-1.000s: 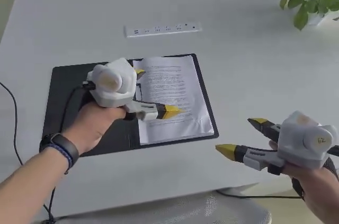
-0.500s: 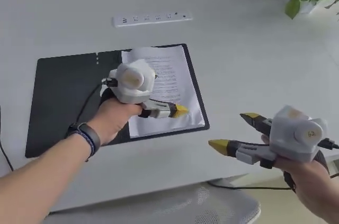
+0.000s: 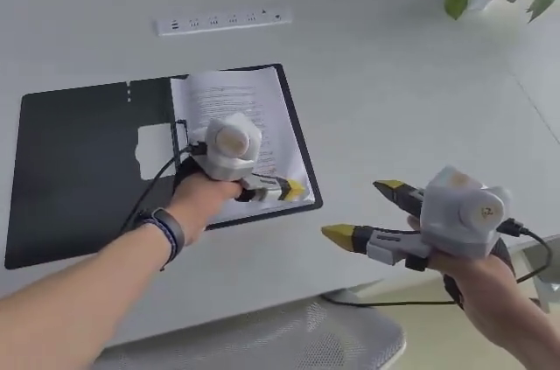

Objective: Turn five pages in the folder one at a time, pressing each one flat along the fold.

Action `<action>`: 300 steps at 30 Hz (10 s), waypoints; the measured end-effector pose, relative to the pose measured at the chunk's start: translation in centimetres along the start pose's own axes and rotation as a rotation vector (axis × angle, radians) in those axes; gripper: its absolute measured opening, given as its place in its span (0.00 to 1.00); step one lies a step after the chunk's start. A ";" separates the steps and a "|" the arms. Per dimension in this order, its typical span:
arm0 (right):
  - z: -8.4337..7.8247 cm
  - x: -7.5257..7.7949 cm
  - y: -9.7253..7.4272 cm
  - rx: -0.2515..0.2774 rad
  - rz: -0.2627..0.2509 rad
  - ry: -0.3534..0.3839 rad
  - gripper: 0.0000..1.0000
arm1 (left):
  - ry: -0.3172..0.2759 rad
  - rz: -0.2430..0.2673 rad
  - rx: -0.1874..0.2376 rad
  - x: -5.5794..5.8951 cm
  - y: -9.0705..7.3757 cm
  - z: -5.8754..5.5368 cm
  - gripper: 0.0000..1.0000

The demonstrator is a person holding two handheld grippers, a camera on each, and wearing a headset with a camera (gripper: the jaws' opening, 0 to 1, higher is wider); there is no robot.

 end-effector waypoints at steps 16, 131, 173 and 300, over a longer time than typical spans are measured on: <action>-0.4 0.4 0.4 -0.007 0.010 0.015 0.73 | 0.117 0.092 -0.054 -0.3 1.6 -1.3 0.72; 2.2 4.9 14.2 0.045 0.238 0.368 0.29 | 0.106 0.101 0.042 1.0 1.6 -2.1 0.15; 2.7 5.6 13.5 0.110 0.170 0.554 0.00 | 0.016 0.038 0.046 0.5 -2.8 -0.7 0.53; 8.4 -21.7 30.0 -0.142 0.598 0.457 0.00 | -0.258 0.389 0.189 -9.5 -27.7 -12.8 0.69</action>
Point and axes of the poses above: the centre of the closed fingertips' face, and the gripper's own axes: y roughly forward along the fingers, x roughly to its right, z roughly out of its top, the point moved 3 cm from there along -y, roughly backward along the fingers, and after that the axes turned 1 degree about -y, right-handed, at the moved point
